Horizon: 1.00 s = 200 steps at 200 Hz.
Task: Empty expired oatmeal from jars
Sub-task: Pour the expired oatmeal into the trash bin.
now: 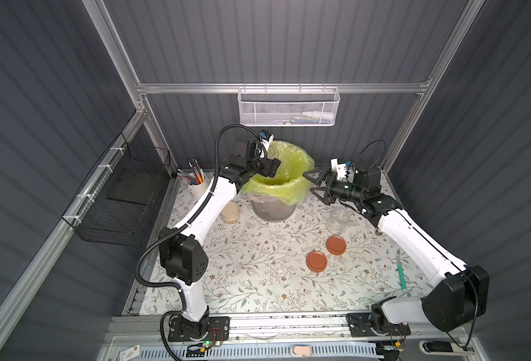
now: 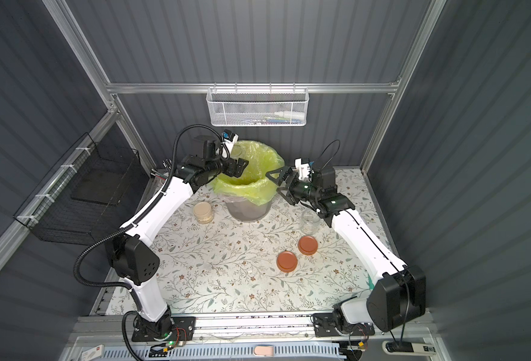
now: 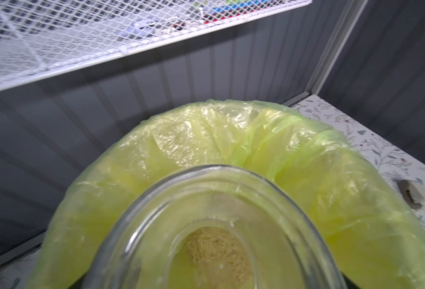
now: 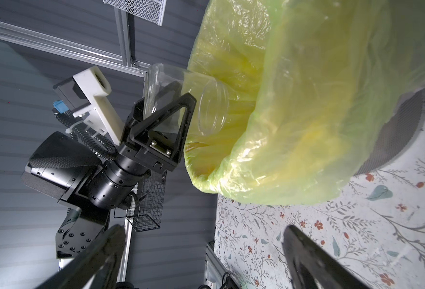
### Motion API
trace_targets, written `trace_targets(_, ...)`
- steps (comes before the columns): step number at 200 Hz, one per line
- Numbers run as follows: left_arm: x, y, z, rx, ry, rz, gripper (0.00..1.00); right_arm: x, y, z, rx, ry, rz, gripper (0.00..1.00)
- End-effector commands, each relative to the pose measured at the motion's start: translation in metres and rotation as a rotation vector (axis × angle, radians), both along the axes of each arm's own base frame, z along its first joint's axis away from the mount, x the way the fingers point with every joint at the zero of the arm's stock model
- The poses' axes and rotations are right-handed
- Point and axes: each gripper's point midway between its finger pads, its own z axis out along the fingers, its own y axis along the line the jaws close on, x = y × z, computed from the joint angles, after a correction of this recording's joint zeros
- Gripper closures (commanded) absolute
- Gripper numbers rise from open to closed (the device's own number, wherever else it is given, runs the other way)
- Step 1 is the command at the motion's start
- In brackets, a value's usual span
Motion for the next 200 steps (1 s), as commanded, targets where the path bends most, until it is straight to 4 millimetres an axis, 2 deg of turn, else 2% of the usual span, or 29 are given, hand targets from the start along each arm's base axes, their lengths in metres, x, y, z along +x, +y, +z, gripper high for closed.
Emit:
trace_targets(1,-0.028,-0.059,0.011,0.154,-0.064,-0.135,0.54,0.006,0.007,0.009,0.019,-0.014,0.021,0.01)
trace_targets(7,-0.019,-0.041,0.013,0.141,-0.06,-0.073,0.56,0.005,0.009,0.01,0.024,-0.011,0.034,0.01)
trace_targets(13,-0.009,-0.021,0.023,0.032,-0.059,-0.039,0.56,0.003,0.01,0.011,0.024,-0.017,0.042,0.01)
trace_targets(18,-0.004,-0.006,0.031,-0.061,-0.071,-0.027,0.52,0.002,0.009,0.012,0.021,-0.023,0.037,0.01)
trace_targets(31,-0.001,0.014,0.045,-0.124,-0.133,0.038,0.48,0.003,0.003,0.01,0.006,-0.034,0.009,0.01)
trace_targets(60,0.005,0.008,0.045,-0.187,-0.106,0.044,0.51,0.007,0.009,0.012,0.014,-0.029,0.035,0.01)
trace_targets(107,0.016,0.014,0.064,-0.345,-0.098,0.154,0.52,0.004,0.008,0.012,0.031,-0.033,0.024,0.01)
trace_targets(134,0.01,0.013,0.075,-0.515,-0.046,0.175,0.52,0.008,0.011,0.013,0.099,-0.013,0.02,0.01)
trace_targets(159,0.001,0.021,0.095,-0.689,-0.002,0.223,0.56,0.014,0.015,0.024,0.214,-0.02,-0.009,0.01)
trace_targets(168,-0.002,0.028,0.102,-0.766,0.0,0.254,0.54,0.015,0.016,0.03,0.26,-0.018,-0.021,0.01)
trace_targets(200,-0.008,0.039,0.104,-0.968,0.072,0.324,0.57,0.017,0.027,0.05,0.391,-0.05,-0.036,0.01)
